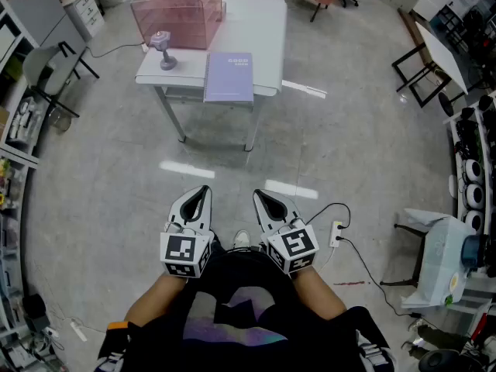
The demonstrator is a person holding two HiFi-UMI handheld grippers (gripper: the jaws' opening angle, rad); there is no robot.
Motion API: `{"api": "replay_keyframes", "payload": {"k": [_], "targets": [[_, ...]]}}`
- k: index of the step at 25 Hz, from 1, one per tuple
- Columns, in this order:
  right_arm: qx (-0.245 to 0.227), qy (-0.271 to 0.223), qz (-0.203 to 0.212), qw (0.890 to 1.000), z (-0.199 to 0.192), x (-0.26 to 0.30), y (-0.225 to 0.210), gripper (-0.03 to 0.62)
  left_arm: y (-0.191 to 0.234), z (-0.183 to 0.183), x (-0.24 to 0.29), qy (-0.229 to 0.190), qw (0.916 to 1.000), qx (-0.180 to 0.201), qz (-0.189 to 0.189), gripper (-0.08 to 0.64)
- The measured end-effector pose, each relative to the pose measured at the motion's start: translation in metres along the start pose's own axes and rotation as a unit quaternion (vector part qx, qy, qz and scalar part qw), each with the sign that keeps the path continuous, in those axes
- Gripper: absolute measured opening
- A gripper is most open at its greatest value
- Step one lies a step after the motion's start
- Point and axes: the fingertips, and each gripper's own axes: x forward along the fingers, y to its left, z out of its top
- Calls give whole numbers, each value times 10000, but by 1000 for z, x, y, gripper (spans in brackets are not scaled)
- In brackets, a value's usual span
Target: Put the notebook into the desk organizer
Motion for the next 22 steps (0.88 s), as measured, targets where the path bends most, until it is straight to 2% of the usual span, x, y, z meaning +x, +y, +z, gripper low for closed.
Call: {"api": "replay_keyframes", "payload": {"k": [13, 18, 22], "targets": [[37, -3, -115, 9999, 5, 20, 1, 14, 18, 1, 7, -4, 10000, 39, -75, 8], [330, 16, -148, 9993, 6, 34, -5, 15, 29, 6, 17, 4, 9998, 39, -177, 9], [617, -27, -340, 9975, 9, 51, -20, 15, 45, 10, 31, 62, 9996, 95, -264, 8]]}}
